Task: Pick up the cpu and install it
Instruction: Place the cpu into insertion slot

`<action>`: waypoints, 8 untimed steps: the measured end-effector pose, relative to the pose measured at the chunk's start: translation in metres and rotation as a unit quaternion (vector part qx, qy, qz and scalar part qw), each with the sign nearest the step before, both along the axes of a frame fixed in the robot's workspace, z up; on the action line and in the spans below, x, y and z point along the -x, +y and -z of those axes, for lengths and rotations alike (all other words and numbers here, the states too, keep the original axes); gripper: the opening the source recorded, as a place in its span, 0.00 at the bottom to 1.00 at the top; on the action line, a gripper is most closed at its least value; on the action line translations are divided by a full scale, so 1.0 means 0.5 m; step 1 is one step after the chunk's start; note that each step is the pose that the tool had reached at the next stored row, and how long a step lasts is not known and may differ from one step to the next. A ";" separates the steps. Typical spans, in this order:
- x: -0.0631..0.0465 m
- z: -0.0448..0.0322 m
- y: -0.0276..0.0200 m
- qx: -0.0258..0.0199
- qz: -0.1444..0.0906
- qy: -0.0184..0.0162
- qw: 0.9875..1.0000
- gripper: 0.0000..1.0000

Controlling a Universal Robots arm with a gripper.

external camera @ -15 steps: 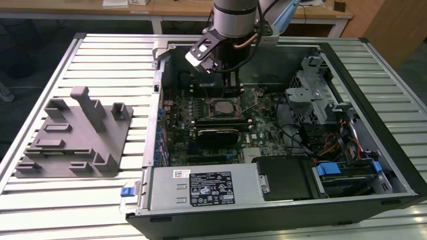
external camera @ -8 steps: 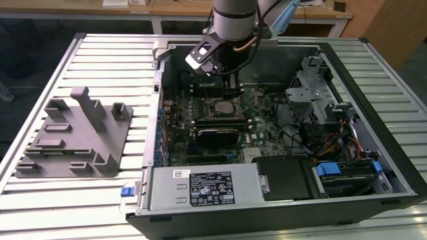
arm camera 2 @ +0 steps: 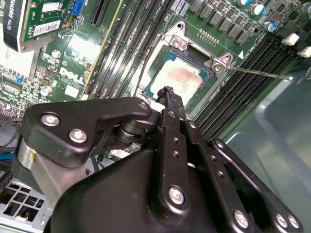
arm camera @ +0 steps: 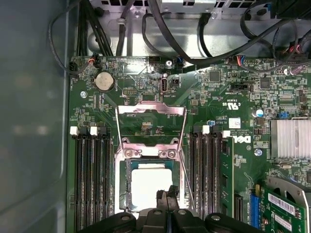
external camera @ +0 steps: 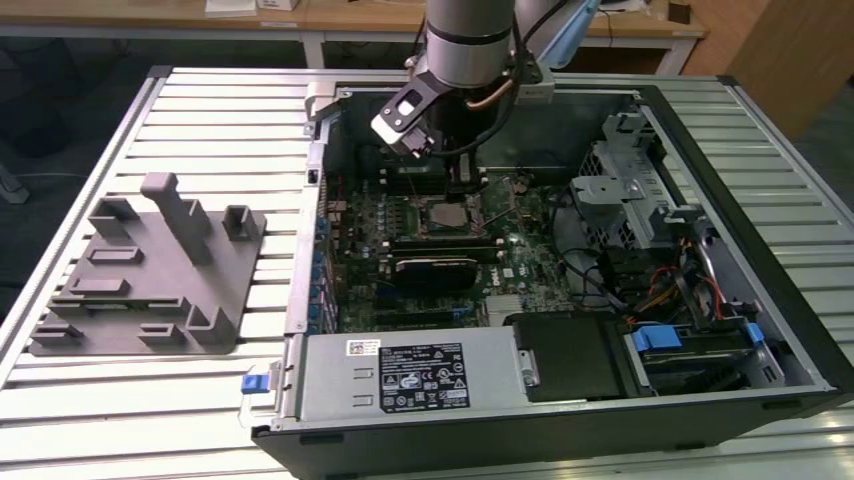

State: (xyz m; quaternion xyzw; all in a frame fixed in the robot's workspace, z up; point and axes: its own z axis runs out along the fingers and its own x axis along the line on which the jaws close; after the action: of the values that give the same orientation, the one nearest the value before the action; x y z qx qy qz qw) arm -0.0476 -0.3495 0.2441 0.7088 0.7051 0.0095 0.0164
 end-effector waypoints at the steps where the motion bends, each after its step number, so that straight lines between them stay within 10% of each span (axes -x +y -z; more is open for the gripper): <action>1: 0.000 0.001 -0.0003 -0.001 0.000 0.000 1.000 0.11; 8: 0.000 0.011 -0.0022 -0.009 0.000 0.000 1.000 0.11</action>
State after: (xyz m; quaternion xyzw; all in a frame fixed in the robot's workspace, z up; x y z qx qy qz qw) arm -0.0476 -0.3506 0.2387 0.7090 0.7050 0.0160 0.0096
